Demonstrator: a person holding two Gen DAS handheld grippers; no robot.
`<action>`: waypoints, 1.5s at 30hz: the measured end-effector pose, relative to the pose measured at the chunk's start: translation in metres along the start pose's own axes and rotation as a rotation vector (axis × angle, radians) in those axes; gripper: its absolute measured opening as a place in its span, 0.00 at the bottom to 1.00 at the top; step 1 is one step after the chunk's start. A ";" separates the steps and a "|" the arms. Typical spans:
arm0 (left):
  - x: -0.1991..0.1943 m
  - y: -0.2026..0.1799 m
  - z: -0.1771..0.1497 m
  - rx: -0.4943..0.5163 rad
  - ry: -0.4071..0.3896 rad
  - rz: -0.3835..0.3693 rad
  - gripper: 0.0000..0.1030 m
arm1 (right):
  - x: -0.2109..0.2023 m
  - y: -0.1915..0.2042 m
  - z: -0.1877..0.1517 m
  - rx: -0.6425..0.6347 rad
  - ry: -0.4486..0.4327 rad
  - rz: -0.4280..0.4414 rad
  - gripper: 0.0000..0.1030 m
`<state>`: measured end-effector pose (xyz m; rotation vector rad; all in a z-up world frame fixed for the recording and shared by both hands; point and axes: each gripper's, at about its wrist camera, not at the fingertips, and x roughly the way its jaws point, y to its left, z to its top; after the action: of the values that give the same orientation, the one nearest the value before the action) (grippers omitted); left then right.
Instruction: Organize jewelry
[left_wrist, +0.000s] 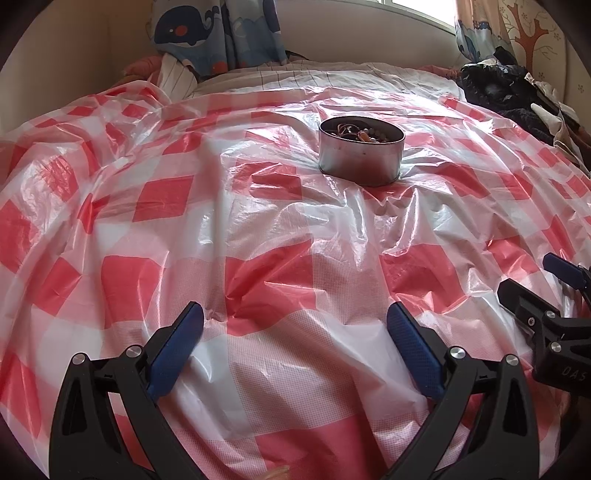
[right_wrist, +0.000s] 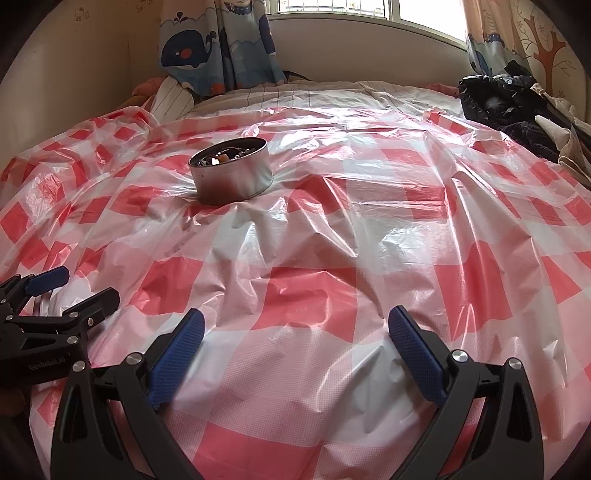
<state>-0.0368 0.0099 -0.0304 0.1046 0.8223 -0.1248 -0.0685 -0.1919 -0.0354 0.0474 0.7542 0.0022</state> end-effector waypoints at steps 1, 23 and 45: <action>0.000 0.000 0.000 0.000 0.000 0.001 0.93 | 0.000 0.000 0.000 0.000 0.000 0.000 0.93; 0.005 0.005 0.000 -0.029 0.027 -0.029 0.93 | 0.000 0.000 0.000 -0.001 0.001 -0.001 0.93; 0.010 0.007 0.005 -0.051 0.057 -0.032 0.93 | 0.001 0.001 0.000 -0.002 0.004 -0.002 0.93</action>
<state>-0.0255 0.0151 -0.0346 0.0469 0.8838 -0.1311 -0.0679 -0.1912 -0.0357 0.0449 0.7581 0.0011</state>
